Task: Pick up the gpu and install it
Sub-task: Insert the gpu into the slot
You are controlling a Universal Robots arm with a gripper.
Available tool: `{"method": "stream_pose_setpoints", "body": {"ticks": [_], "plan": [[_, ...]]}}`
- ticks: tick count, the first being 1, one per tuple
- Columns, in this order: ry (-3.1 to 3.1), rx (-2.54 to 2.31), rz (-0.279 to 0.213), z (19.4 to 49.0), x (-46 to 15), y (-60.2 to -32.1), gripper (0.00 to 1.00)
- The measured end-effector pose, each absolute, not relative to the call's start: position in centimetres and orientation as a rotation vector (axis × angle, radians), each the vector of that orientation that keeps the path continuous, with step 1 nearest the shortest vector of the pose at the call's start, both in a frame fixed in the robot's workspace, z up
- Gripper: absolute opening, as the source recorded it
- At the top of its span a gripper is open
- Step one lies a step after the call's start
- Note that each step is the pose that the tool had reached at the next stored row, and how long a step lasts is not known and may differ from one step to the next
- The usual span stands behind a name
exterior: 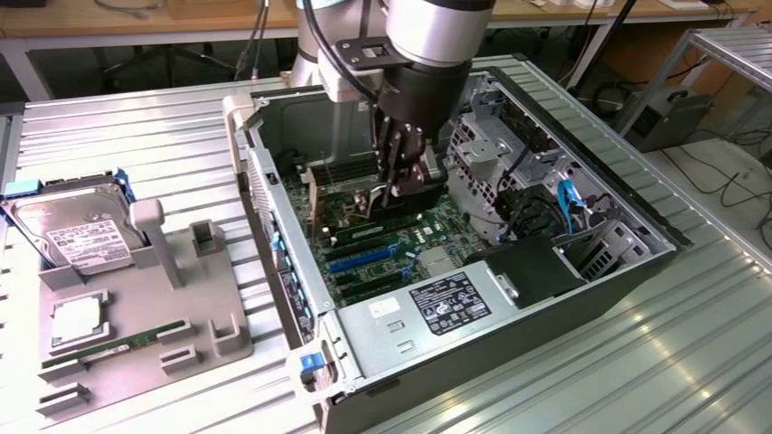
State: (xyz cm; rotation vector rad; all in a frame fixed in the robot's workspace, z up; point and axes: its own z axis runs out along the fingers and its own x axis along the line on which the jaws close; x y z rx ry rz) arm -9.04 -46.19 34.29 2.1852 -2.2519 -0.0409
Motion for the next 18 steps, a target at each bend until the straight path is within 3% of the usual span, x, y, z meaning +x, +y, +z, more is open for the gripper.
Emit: {"method": "stream_pose_setpoints", "body": {"ticks": [18], "plan": [[-2.25,2.19,-0.045,30.8,-9.3,-46.5,0.26]]}}
